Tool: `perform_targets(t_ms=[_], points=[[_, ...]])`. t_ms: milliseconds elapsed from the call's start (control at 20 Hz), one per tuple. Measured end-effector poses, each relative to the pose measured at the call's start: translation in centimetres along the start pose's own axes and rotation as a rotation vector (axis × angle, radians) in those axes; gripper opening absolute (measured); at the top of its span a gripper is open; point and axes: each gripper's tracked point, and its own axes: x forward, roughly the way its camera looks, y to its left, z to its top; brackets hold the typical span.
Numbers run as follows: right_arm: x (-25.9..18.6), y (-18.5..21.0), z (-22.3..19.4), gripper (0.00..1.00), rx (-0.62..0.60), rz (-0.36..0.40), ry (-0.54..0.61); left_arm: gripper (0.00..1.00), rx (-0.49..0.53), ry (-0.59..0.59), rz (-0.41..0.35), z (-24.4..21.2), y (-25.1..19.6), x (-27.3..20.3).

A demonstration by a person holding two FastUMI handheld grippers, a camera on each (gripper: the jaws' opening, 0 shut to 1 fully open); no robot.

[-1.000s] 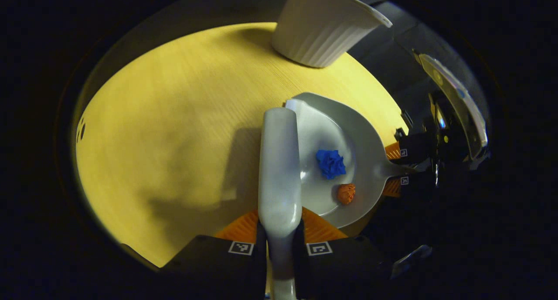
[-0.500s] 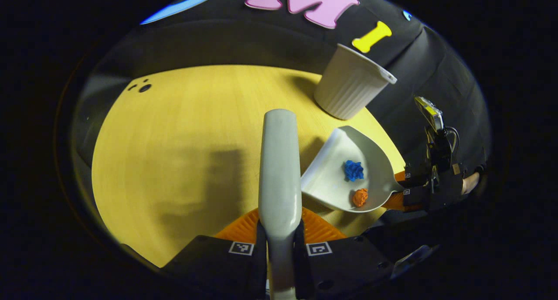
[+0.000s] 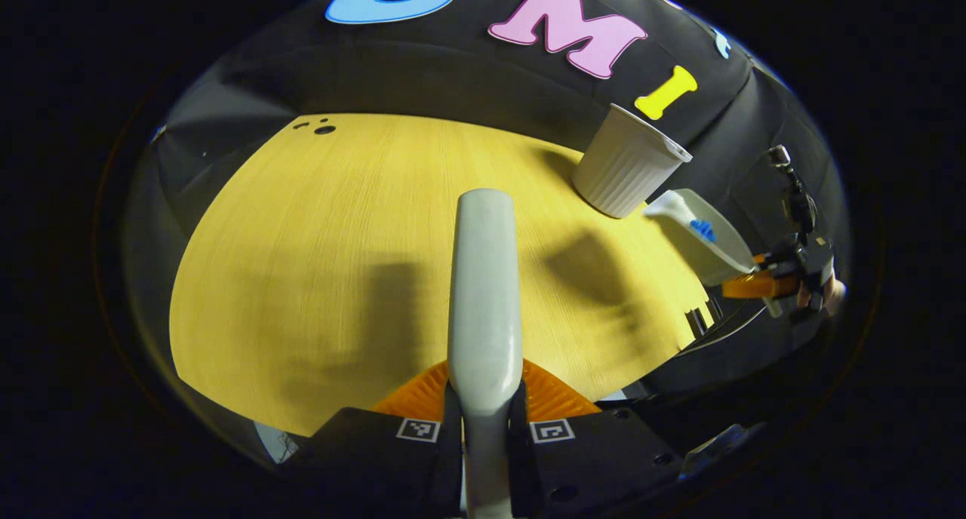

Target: Pick up the small broom and dustpan from the desktop, sweep the trash into the dustpan with the broom, and then empty the trash into the garbage bin.

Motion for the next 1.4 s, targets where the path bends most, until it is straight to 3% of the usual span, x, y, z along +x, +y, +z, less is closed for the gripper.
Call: perform_targets(t_ms=[350,600,900,950,1000,1050,1150,1350,1400], points=[[-9.0,-3.8,3.6,0.36,0.166,0.016,-0.067,0.29,-0.007,0.021,0.011,-2.3,0.4,-1.9],[-10.3,-8.2,7.7,0.36,0.260,-0.033,-0.118,0.29,-0.026,-0.009,0.017,-1.9,1.1,-3.4],[-7.5,-14.8,16.1,0.36,0.269,-0.125,-0.217,0.29,-0.061,-0.007,0.076,-2.2,2.3,-4.4],[-6.6,-15.4,17.2,0.32,0.263,-0.136,-0.219,0.29,-0.075,-0.014,0.080,-2.1,2.2,-4.4],[-5.7,-16.3,18.2,0.36,0.263,-0.148,-0.219,0.28,-0.089,-0.023,0.086,-1.9,2.1,-4.5],[-4.6,-17.2,19.0,0.32,0.267,-0.171,-0.218,0.29,-0.098,-0.033,0.090,-1.6,1.9,-4.5],[-2.6,-18.8,20.2,0.41,0.264,-0.220,-0.215,0.28,-0.117,-0.056,0.088,-0.9,1.3,-4.6],[0.0,-21.1,21.5,0.32,0.230,-0.311,-0.207,0.29,-0.125,-0.082,0.105,0.0,0.9,-5.1],[0.5,-21.5,21.5,0.36,0.224,-0.326,-0.200,0.29,-0.126,-0.084,0.113,0.1,1.0,-5.3]])
